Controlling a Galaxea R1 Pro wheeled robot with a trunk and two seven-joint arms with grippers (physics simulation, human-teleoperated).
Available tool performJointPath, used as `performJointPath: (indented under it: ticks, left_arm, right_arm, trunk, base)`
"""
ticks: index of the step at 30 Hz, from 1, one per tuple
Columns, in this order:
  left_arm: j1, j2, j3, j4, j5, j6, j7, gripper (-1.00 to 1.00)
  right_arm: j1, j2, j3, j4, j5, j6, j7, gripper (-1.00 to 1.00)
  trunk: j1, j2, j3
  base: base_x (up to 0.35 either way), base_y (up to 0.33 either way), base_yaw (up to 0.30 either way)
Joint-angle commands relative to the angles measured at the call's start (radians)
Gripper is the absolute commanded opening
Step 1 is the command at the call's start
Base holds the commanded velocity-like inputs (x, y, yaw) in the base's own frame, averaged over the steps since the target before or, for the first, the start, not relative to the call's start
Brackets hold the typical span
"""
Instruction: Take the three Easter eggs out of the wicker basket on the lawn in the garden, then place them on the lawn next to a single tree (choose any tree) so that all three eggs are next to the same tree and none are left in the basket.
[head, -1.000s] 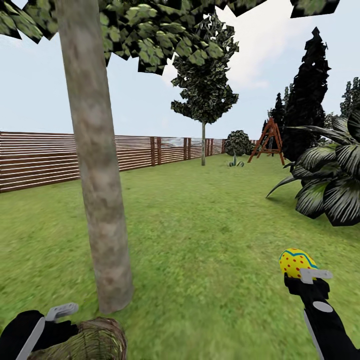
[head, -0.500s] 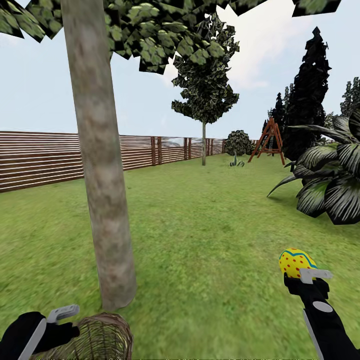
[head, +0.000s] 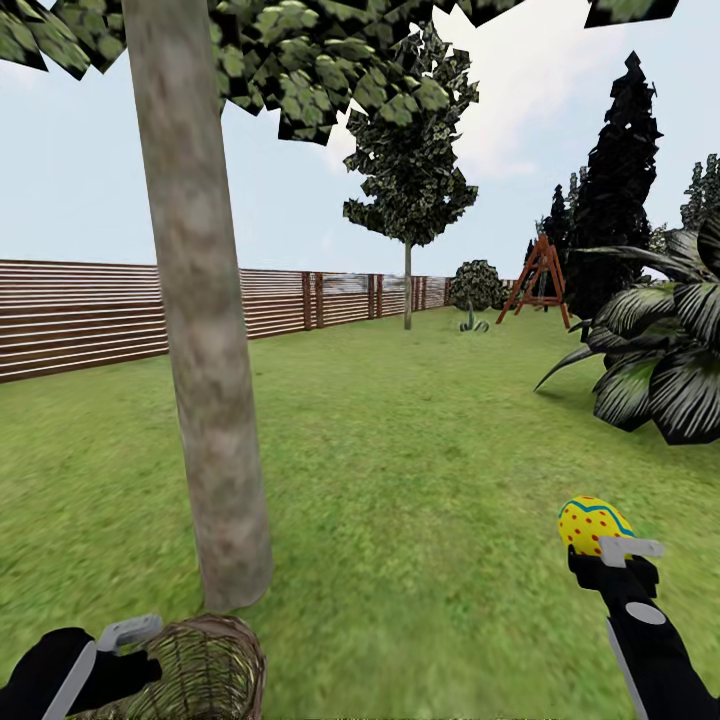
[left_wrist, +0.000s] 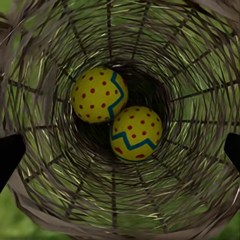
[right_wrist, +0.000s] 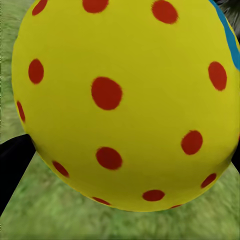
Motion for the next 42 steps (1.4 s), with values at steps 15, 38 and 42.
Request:
performJointPath:
  ticks: [15, 38, 42]
  left_arm:
    - [-0.001, -0.020, -0.001, 0.000, -0.001, 0.003, -0.002, 1.00]
    - [-0.001, -0.030, -0.002, 0.011, -0.003, 0.003, -0.002, 1.00]
    - [-0.001, -0.030, -0.002, 0.010, -0.003, 0.003, -0.002, 1.00]
  right_arm:
    - [-0.001, 0.002, 0.012, -0.001, 0.009, 0.006, -0.001, -1.00]
    - [-0.001, 0.018, 0.031, 0.000, 0.010, 0.001, -0.002, -1.00]
    - [-0.001, 0.023, 0.031, 0.000, 0.011, 0.000, -0.002, -1.00]
  trunk:
    - [0.057, -0.106, -0.048]
    - [0.100, -0.183, -0.083]
    - [0.115, -0.211, -0.095]
  base:
    - [0.000, 0.000, 0.000]
    - [0.000, 0.000, 0.000]
    - [0.000, 0.000, 0.000]
